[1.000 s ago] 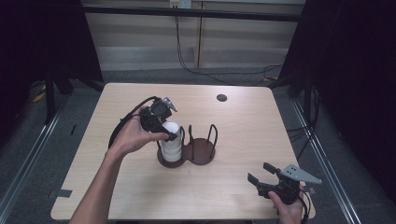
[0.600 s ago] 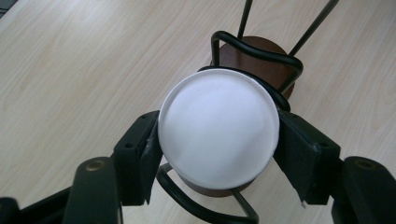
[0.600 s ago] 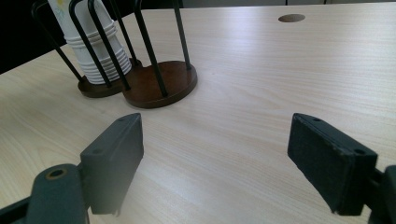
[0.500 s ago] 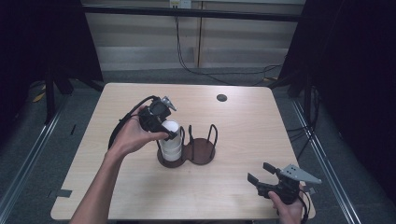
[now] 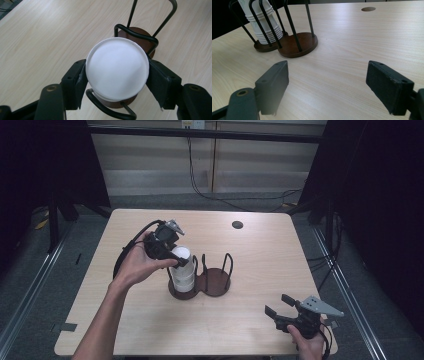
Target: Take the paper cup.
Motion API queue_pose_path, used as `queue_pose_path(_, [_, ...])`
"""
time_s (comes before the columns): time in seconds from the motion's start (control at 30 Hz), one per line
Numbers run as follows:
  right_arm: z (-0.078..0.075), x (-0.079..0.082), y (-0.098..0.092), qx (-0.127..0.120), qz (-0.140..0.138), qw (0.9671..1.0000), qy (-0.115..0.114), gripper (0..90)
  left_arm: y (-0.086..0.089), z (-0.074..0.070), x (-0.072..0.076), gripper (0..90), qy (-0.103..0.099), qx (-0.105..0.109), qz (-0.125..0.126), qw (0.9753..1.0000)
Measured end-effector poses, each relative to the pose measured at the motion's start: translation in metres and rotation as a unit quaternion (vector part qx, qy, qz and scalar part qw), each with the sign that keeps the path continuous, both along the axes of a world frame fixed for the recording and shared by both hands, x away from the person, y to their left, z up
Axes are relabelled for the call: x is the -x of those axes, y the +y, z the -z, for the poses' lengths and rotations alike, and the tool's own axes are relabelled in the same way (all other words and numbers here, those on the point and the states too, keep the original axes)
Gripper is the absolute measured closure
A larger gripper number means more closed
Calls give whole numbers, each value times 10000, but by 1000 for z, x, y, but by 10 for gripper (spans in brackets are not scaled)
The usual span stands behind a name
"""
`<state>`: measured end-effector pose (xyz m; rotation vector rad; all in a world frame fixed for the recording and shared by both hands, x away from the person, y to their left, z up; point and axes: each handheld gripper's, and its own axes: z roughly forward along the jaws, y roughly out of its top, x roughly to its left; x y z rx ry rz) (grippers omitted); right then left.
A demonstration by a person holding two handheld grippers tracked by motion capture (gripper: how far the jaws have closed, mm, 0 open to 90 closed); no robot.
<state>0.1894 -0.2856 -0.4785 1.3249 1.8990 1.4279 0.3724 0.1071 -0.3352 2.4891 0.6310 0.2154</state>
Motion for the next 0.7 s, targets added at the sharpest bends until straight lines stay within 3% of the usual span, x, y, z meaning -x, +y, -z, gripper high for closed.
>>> queue_pose_path(0.3, [0, 0, -1, -22, -6, 10000, 8, 181, -8, 7, -1, 356, -192, -138, 72, 9997])
queue_pose_path(0.6, [0, 1, -1, -20, -14, 10000, 6, 181, -9, 7, 0, 356, -302, -127, 85, 9994])
queue_pose_path(0.7, [0, 1, -1, -24, -14, 10000, 11, 182, -7, 5, 2, 358, -373, -22, 61, 9993])
